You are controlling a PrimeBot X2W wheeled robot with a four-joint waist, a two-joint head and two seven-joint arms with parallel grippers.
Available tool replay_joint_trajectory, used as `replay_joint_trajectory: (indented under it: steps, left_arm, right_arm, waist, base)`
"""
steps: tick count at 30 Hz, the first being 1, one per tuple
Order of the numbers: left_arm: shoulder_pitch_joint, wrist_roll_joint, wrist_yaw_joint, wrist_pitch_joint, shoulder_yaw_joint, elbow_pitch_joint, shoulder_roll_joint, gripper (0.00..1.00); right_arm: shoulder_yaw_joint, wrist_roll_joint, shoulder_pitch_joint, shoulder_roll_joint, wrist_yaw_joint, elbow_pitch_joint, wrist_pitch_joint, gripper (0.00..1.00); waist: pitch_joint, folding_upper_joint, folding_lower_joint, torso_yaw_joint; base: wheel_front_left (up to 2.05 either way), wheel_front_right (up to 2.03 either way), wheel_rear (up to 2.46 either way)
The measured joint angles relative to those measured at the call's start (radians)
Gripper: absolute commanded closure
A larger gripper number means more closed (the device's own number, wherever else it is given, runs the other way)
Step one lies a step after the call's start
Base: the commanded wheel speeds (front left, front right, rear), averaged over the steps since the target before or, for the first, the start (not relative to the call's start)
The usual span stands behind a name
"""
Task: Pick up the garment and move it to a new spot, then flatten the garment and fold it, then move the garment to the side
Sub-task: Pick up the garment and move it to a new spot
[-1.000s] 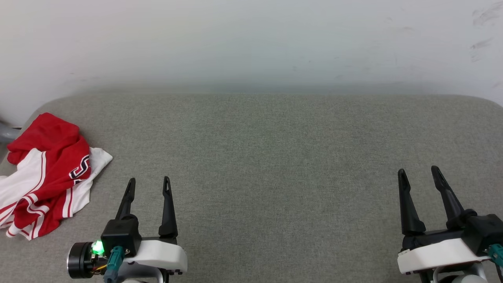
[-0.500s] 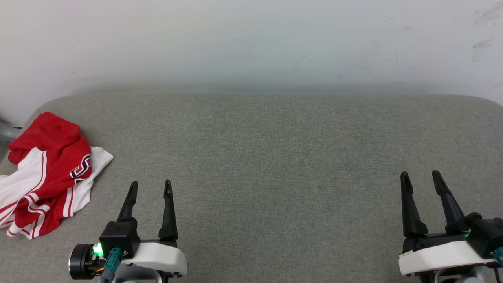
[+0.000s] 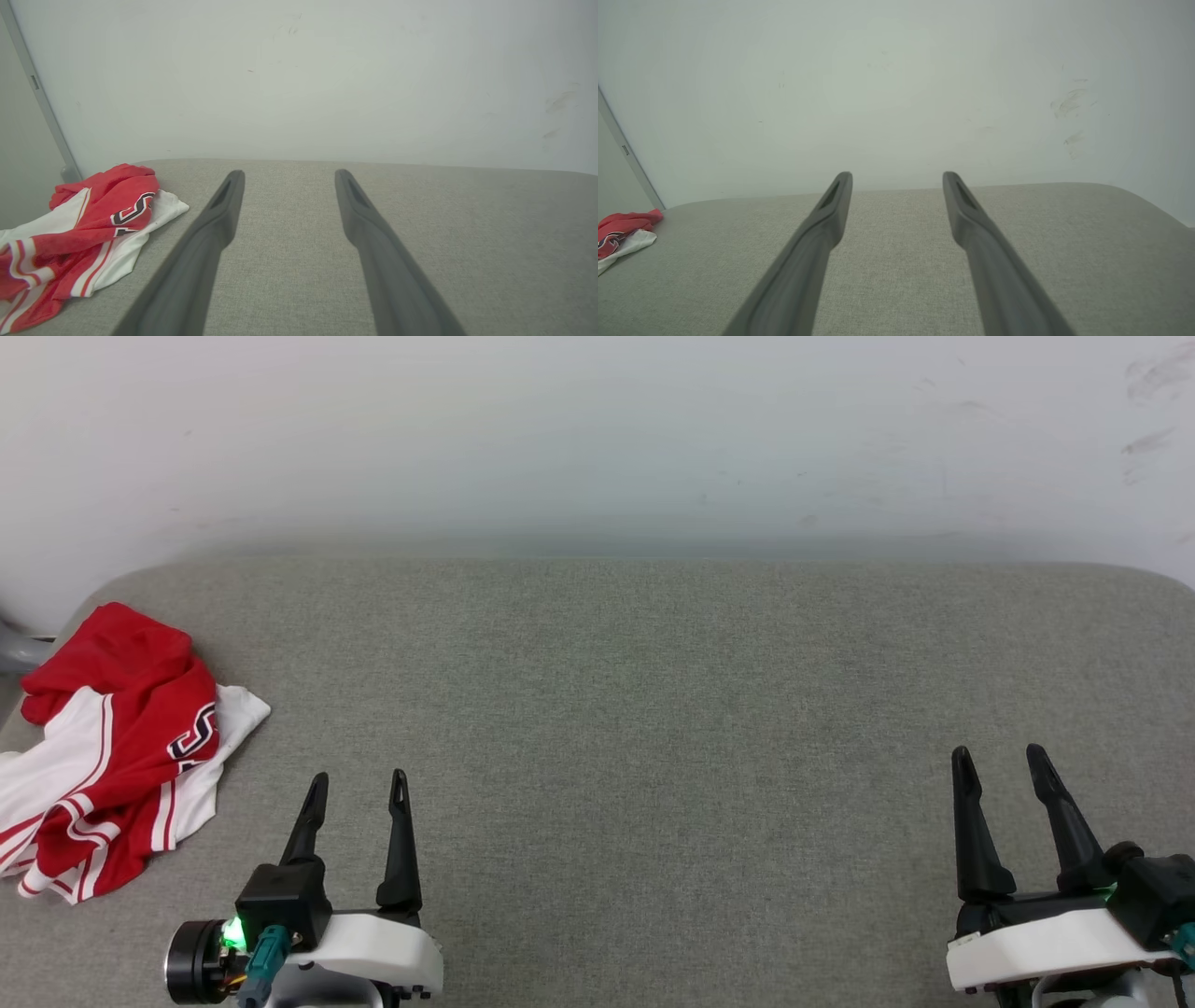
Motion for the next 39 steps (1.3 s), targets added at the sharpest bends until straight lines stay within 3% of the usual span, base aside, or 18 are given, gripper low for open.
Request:
replay_joint_trajectory:
  steps: [19,39]
  left_arm:
    - [0.0,-0.008,0.002,0.0,-0.009,0.007,-0.001,0.0]
    - [-0.003,0.002,0.002,0.0,0.017,0.01,-0.001,0.0]
  right_arm:
    - [0.005,-0.004,0.003,0.0,0.0,0.004,0.0,0.0]
    - [0.01,-0.015,0.015,0.0,0.0,0.003,0.0,0.0]
  waist:
    - [-0.002,-0.0001,0.0,0.031]
    - [-0.004,0.0,0.0,0.213]
  base:
    - [0.0,0.0,0.0]
    - [0.0,0.0,0.0]
